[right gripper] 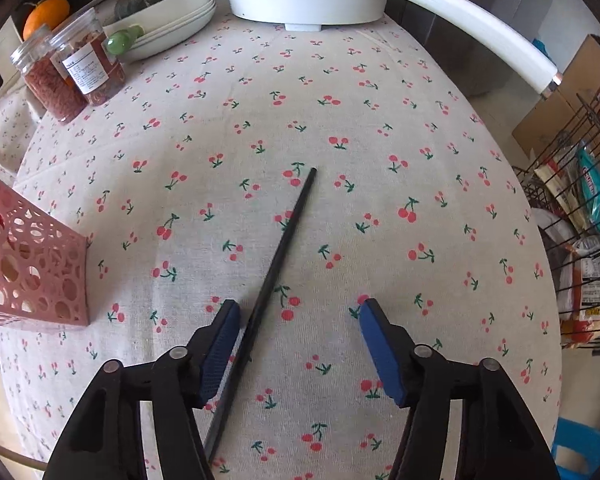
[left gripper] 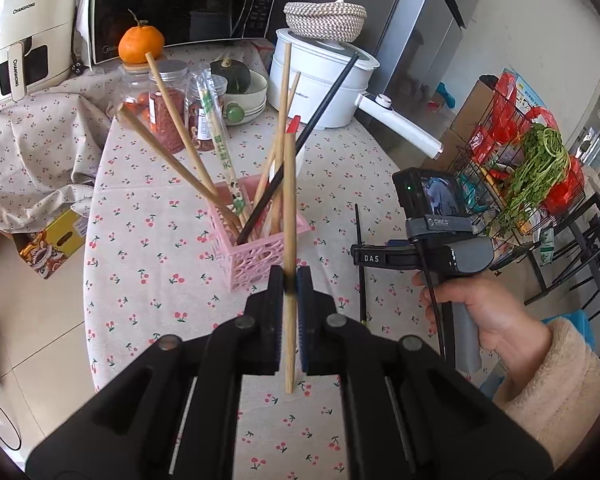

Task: Organize utensils
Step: 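Lift the wooden chopstick with the left gripper while the right gripper grasps the black chopstick, then lower the wooden chopstick into the pink basket and open the left gripper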

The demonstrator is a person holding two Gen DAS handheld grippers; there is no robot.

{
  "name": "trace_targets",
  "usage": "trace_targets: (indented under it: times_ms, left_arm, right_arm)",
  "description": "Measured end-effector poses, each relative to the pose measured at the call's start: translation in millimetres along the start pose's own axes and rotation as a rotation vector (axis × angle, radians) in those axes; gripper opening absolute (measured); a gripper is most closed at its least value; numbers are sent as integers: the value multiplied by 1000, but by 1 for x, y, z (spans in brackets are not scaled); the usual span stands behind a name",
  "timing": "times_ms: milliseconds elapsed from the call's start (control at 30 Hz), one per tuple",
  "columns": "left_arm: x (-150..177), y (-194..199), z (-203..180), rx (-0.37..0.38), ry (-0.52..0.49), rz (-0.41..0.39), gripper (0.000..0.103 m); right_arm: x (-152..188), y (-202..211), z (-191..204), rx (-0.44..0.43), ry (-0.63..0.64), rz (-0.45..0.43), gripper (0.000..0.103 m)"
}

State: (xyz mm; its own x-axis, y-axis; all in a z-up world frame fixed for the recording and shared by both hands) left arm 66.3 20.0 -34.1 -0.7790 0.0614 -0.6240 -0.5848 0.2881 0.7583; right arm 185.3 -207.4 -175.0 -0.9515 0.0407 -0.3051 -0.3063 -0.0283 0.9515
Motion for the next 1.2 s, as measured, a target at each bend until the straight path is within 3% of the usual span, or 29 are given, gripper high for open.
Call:
trace_targets:
  times_ms: [33,167,233,400,767,1033,1200]
  left_arm:
    - [0,1,2,0,5,-2,7]
    - [-2,5,12,-9,24,-13,7]
    - [-3,6,15,-13,34,-19,7]
    - [-4,14,19,-15,48,-48,7]
    - [-16,52,18,-10,40,-182,7]
    - [-21,72,15,4,53,-324,7]
    - [-28,79,15,-12,61,-413,7]
  right_arm:
    - [-1,0,4,-8,6,-6,46]
    - [0,2,18,-30,59,-12,10]
    - [1,2,23,-33,62,-21,9]
    - [5,17,23,-135,38,-80,6]
    - [25,126,2,-344,32,-382,6]
    - [32,181,0,-394,50,-548,6]
    - [28,199,-2,-414,33,-580,6]
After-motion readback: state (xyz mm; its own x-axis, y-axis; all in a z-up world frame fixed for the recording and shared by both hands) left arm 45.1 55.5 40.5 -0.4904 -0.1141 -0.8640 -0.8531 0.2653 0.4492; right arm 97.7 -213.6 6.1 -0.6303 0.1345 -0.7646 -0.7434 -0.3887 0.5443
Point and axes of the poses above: each gripper's, at about its wrist camera, not at the fingertips, and y roughly against the way its jaws point, z to its left, x to its underside, the point moved 1 cm from there along -y, roughly the way its jaws point, and after that the axes turned 5 degrees about -x, right-handed, at the moved point
